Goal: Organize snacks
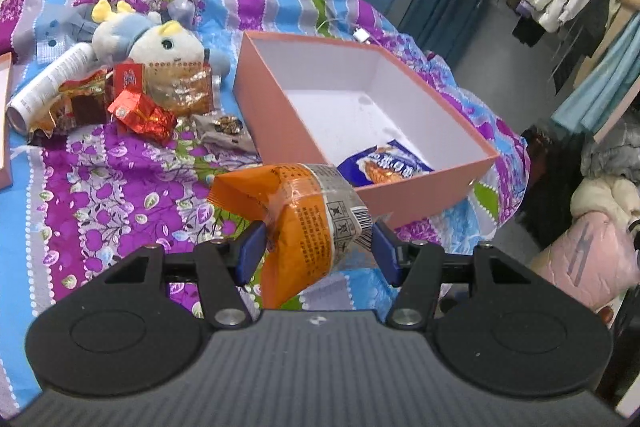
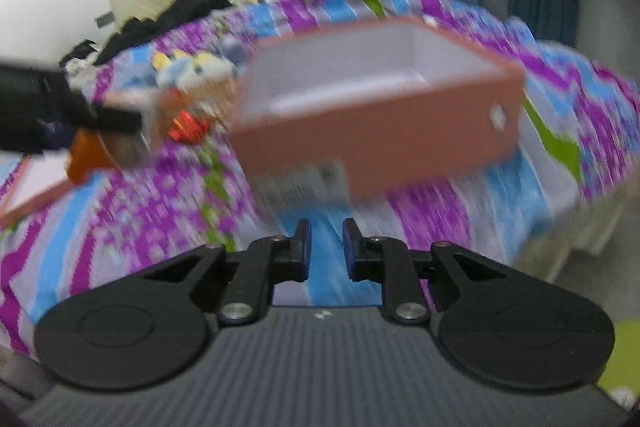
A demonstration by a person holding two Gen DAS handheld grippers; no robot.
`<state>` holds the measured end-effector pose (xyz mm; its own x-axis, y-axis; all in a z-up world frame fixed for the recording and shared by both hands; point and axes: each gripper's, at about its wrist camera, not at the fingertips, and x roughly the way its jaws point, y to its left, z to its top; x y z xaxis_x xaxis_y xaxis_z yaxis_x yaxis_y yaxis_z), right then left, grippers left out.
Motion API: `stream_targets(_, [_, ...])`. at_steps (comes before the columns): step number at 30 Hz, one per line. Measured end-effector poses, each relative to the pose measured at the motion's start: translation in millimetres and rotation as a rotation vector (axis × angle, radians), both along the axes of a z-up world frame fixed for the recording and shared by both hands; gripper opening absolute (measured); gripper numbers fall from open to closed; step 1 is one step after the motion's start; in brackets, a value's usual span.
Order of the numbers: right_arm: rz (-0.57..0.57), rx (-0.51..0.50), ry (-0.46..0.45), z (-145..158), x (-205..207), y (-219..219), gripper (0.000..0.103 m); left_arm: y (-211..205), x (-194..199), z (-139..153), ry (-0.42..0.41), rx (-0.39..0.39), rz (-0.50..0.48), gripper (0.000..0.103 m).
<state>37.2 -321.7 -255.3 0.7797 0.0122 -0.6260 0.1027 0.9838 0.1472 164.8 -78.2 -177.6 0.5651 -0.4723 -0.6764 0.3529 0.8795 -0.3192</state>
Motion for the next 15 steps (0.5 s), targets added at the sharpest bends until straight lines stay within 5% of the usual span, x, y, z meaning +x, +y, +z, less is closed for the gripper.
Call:
stream_targets(5, [-0.081,-0.016,0.085,-30.1,-19.5,-25.2,0.022,-4.0,1.9,-13.8,0.022,0.011,-0.004,0.063])
stream_targets(8, [-0.104,0.004,0.097,-39.0,-27.7,-37.9,0.047,-6.7,0.8,-23.3,0.042,0.01,-0.007,0.063])
stream_targets(15, [-0.147,0.073,0.132,-60.9,-31.8,-49.6,0.081,-11.0,-5.9,-38.8,0.073,0.015,-0.021,0.063])
